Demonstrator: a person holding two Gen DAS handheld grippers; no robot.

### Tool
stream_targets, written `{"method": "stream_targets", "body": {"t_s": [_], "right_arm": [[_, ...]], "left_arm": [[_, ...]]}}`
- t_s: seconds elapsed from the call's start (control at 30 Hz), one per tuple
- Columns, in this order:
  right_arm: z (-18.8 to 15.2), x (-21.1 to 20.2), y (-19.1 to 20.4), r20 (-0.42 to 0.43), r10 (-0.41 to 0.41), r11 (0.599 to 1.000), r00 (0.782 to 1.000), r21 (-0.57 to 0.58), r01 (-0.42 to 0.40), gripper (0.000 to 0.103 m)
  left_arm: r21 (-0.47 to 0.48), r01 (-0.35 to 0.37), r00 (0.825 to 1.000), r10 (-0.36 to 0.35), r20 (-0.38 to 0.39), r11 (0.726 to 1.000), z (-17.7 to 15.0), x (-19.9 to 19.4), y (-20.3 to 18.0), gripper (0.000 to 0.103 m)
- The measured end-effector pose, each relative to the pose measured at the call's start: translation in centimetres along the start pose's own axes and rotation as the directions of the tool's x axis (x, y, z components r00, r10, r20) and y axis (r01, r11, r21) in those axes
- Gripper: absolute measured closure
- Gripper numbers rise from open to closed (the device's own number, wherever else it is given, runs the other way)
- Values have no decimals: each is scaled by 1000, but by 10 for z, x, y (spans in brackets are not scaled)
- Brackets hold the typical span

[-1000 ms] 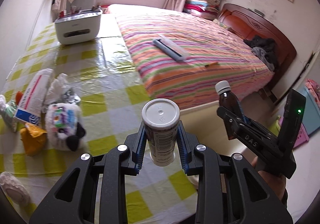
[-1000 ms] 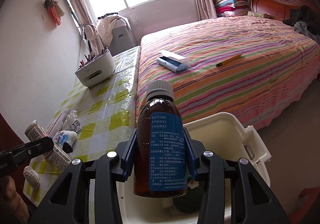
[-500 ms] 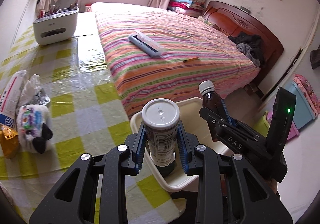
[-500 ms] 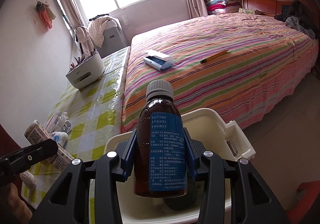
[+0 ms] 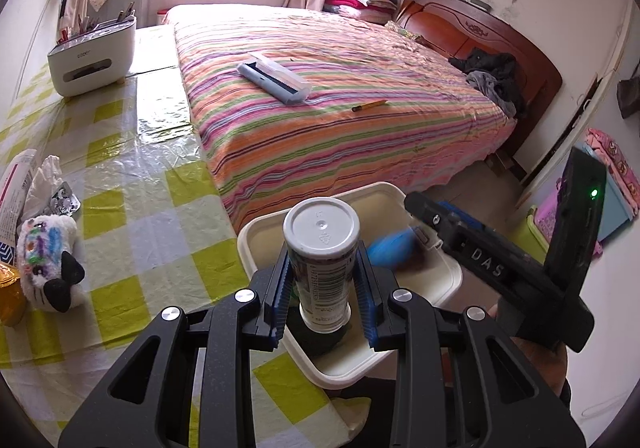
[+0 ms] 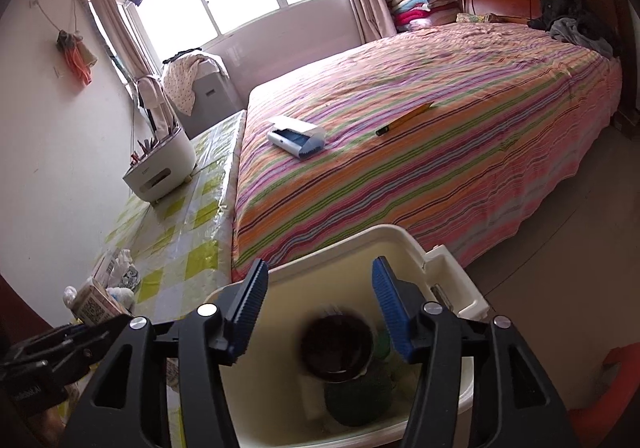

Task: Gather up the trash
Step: 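Open both tools over the white basin to drop the tube and bottle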

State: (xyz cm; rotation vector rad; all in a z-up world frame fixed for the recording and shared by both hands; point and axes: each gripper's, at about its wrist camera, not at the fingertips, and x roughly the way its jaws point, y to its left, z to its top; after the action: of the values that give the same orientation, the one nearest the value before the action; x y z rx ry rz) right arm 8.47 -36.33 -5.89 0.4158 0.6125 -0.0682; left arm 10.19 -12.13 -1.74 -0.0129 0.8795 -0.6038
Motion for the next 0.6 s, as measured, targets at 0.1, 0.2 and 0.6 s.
{"method": "stream_targets", "body": {"t_s": [0.1,0.2,0.6], "right_arm": [[2,-4,-4,21,1,1000,1000,21,-1,48],[4,-6,-8,32,0,999,999,41,-2,48],[7,-10,-13,49,0,998,999,59,-3,48]], "left_arm": [[11,-2,1000,2,-7,1000,-2,3,-4,75],[21,1,1000,-1,-16,1000,-3,6,-8,74],[53,-15,1000,17,-22,998,-6,15,-14,72]]}}
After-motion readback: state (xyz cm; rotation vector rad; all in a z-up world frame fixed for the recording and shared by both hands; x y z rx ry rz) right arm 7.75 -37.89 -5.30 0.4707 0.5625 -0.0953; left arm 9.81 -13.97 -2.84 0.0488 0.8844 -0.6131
